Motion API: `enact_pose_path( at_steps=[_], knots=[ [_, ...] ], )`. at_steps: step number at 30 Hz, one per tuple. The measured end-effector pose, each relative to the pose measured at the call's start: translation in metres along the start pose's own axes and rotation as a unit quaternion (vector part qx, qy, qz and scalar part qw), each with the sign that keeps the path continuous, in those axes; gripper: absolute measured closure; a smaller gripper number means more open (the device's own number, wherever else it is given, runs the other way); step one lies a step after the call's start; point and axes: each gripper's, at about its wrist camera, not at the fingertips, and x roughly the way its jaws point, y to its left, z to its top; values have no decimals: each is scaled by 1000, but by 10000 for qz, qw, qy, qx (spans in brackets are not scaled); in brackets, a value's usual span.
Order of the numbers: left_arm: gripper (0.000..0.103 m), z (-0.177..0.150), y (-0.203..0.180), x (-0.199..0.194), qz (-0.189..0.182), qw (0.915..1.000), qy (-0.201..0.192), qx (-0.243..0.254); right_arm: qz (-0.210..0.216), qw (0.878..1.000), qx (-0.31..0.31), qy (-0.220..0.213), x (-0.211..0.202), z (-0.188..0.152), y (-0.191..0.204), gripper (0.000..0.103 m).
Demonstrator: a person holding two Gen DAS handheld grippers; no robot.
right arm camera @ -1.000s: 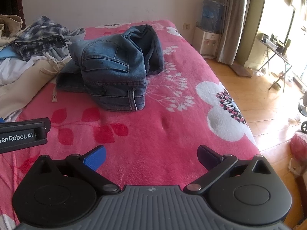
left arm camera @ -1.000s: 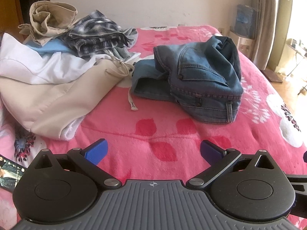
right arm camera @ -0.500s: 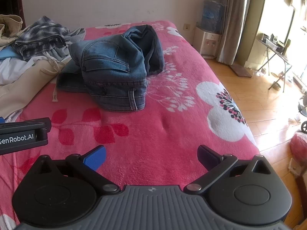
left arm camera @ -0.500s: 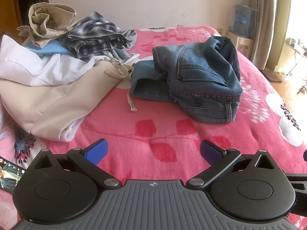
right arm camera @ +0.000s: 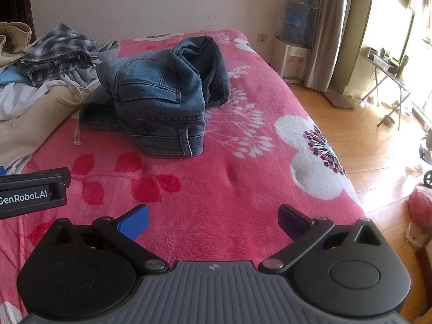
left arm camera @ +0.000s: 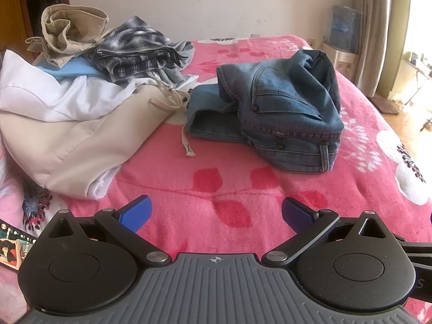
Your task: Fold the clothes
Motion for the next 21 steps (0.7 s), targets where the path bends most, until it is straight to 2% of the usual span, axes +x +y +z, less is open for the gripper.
enact_pose_path(
  at_steps=[14, 21],
  knots=[
    [0, -2, -2, 6, 17, 10000, -21, -39, -17, 10000, 19, 16, 3, -1, -2, 0],
    [0, -2, -7, 7, 23, 9992, -388, -8, 42, 9999, 33, -111, 7, -2, -4, 0]
  ],
)
